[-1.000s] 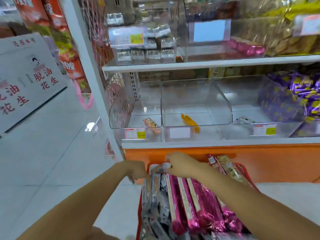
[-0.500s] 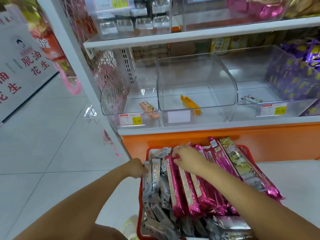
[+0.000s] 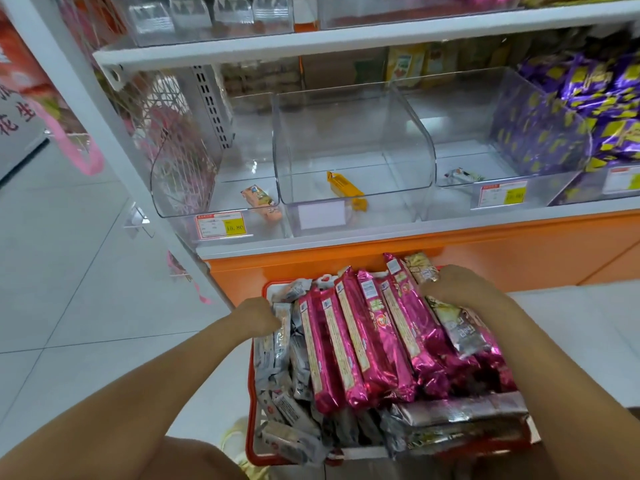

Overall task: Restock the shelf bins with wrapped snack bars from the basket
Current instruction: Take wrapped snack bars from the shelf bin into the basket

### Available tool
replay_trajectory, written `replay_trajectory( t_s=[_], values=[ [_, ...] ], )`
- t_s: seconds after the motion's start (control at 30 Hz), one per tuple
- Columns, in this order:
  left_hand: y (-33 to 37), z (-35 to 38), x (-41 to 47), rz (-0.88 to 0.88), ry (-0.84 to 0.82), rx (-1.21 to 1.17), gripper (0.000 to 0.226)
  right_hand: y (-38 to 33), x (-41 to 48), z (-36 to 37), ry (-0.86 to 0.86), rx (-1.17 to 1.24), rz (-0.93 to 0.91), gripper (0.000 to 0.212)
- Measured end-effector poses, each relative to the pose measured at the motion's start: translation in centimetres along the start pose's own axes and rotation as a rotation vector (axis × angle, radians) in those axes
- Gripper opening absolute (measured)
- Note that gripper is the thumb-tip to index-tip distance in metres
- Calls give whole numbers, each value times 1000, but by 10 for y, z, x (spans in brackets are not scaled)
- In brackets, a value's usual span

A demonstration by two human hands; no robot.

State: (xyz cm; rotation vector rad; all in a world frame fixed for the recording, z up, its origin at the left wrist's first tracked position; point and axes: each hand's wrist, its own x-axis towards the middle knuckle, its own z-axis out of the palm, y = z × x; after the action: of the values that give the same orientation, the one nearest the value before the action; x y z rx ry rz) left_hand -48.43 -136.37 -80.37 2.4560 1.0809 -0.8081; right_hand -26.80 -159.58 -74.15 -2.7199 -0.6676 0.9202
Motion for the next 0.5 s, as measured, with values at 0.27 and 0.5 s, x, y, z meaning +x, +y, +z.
replay_trajectory(
  t_s=[0.27,0.5],
  values=[
    [31,-1,-18,261,73,-126,26,39,-5,-2,-117,254,-5,80],
    [53,-1,-29,326,119,-262,29,53,-6,5,-177,357,66,87]
  ],
)
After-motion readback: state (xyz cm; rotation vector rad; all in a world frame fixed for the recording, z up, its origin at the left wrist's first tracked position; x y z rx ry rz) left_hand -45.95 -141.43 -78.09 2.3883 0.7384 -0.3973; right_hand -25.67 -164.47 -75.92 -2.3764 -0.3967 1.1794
